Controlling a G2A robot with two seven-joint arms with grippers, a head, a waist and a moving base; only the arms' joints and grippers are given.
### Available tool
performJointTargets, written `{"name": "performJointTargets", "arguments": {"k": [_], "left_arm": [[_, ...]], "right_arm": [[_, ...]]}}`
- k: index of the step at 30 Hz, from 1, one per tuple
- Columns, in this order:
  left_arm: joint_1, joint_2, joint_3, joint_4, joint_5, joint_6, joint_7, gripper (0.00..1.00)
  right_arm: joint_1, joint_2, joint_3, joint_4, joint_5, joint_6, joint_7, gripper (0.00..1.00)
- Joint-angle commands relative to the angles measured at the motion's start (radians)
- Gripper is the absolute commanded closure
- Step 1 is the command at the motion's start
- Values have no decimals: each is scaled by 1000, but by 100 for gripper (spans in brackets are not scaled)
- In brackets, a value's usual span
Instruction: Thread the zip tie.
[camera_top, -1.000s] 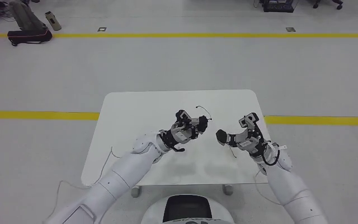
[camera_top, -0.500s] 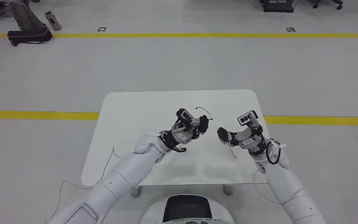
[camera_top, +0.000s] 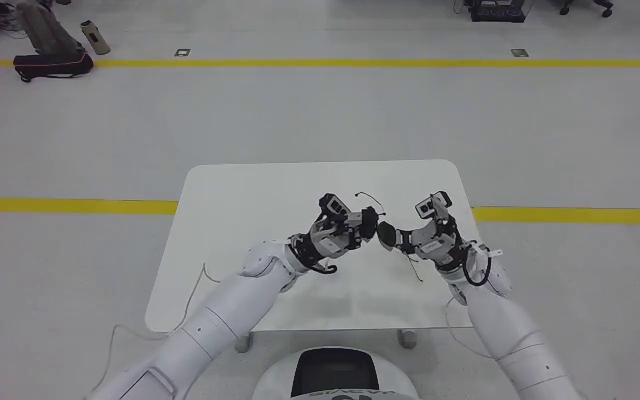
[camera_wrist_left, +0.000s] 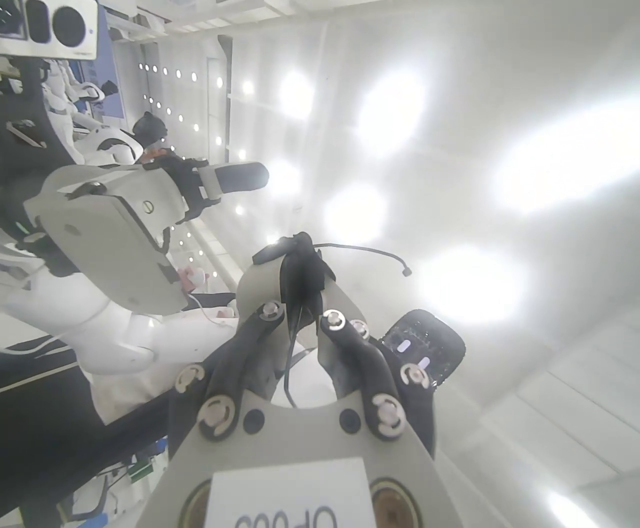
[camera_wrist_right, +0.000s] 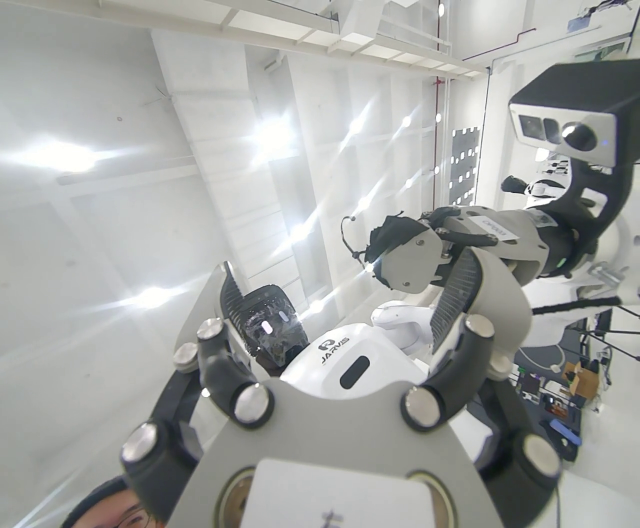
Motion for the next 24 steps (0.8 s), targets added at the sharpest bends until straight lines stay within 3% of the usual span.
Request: {"name": "performJointTargets", "arguments": {"k": [1, 14, 17, 22, 23, 24], "left_arm": [[0, -2, 0, 3, 7, -10, -3, 100], [1, -4, -2, 5, 14, -20, 2, 100], [10, -1, -9, -9, 58, -19, 43, 100], [29, 4, -32, -16, 69, -13, 49, 100], [32, 4, -36, -19, 69, -13, 49, 100], [35, 4, -39, -21, 68, -12, 49, 100]], "right_arm": [[2, -2, -3, 2, 24, 18, 17, 0], [-5, -7, -2, -33, 20, 21, 28, 0], [-4, -8, 0, -33, 18, 25, 34, 0], [-2, -12, 4, -25, 13, 20, 34, 0], [-2, -12, 5, -24, 12, 18, 34, 3], [-2, -13, 6, -22, 11, 16, 34, 15]]}}
